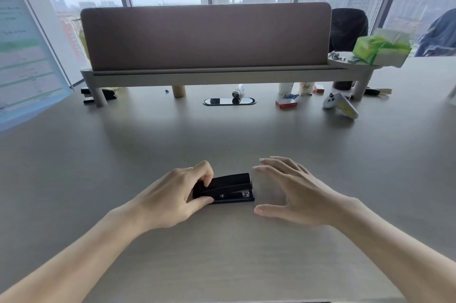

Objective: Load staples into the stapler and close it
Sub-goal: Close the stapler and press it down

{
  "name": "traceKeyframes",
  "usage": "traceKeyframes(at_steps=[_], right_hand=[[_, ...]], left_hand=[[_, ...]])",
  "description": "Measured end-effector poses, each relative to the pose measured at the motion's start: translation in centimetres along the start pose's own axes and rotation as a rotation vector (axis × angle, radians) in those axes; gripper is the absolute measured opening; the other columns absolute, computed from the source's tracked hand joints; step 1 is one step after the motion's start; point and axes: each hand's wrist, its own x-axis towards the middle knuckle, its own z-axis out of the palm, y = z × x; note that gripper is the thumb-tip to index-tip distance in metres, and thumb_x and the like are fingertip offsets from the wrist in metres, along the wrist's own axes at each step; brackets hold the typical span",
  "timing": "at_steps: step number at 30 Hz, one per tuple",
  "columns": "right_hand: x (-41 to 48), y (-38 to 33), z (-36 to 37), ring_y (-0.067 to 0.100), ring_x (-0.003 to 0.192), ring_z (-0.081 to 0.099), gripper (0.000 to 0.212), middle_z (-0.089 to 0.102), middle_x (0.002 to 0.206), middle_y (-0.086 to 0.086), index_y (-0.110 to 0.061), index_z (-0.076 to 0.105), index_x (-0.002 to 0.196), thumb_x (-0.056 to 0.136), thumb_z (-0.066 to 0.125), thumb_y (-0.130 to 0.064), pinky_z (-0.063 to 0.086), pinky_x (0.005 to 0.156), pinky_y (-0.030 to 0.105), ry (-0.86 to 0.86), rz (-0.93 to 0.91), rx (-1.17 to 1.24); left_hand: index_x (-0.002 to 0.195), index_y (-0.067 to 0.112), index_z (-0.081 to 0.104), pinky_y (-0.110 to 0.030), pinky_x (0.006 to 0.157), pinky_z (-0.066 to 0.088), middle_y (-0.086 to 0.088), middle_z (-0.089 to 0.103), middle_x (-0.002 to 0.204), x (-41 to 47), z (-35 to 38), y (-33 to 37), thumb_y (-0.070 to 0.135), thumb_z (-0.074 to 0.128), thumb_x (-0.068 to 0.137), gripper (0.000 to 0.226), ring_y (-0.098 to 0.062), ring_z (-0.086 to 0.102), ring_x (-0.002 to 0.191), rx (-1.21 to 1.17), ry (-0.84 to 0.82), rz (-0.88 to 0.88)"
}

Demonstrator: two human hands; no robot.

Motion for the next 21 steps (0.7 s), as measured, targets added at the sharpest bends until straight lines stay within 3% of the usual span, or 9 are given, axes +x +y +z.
traceKeyframes(at_steps=[3, 8, 13, 18, 21], right_hand=[[0.3, 0.5, 0.6, 0.007, 0.16, 0.006, 0.095, 0.018, 0.172, -0.019, -0.041, 0.021, 0.163, 0.084, 0.039, -0.089, 0.013, 0.131, 0.037, -0.049, 0.005, -0.023], [2.1, 1.4, 0.5, 0.007, 0.161, 0.006, 0.098, 0.018, 0.173, -0.018, -0.041, 0.022, 0.164, 0.081, 0.03, -0.094, 0.011, 0.132, 0.035, -0.063, -0.028, -0.026], [5.5, 2.8, 0.5, 0.005, 0.161, 0.008, 0.09, 0.019, 0.173, -0.019, -0.042, 0.023, 0.164, 0.087, 0.038, -0.087, 0.009, 0.132, 0.034, -0.067, -0.056, -0.036], [8.5, 4.4, 0.7, 0.003, 0.161, 0.007, 0.089, 0.017, 0.173, -0.021, -0.045, 0.02, 0.164, 0.087, 0.035, -0.088, 0.008, 0.132, 0.036, -0.079, -0.091, -0.044], [9.8, 5.0, 0.5, 0.001, 0.161, 0.005, 0.089, 0.015, 0.173, -0.023, -0.048, 0.017, 0.163, 0.086, 0.035, -0.089, 0.008, 0.132, 0.035, -0.094, -0.106, -0.043]], left_hand=[[0.094, 0.035, 0.042, -0.035, 0.062, 0.05, 0.0, 0.064, 0.078, 0.2, 0.4, -0.4, 0.041, 0.074, 0.092, 0.033, -0.018, 0.047, 0.059, -0.017, 0.053, -0.003], [0.092, 0.029, 0.04, -0.037, 0.061, 0.049, 0.001, 0.064, 0.075, 3.1, 1.2, -2.9, 0.033, 0.079, 0.089, 0.039, -0.013, 0.044, 0.052, -0.008, 0.243, -0.097], [0.094, 0.021, 0.043, -0.035, 0.058, 0.043, 0.003, 0.058, 0.073, 8.6, 1.5, -6.2, 0.025, 0.08, 0.089, 0.037, -0.021, 0.052, 0.057, 0.034, 0.357, -0.188], [0.098, 0.016, 0.044, -0.044, 0.064, 0.054, -0.002, 0.062, 0.077, 14.4, 1.6, -8.8, 0.022, 0.077, 0.09, 0.035, -0.035, 0.06, 0.065, 0.054, 0.39, -0.248], [0.104, 0.009, 0.047, -0.043, 0.064, 0.049, -0.004, 0.06, 0.083, 17.5, 1.9, -9.8, 0.02, 0.075, 0.092, 0.032, -0.038, 0.06, 0.072, 0.078, 0.418, -0.264]])
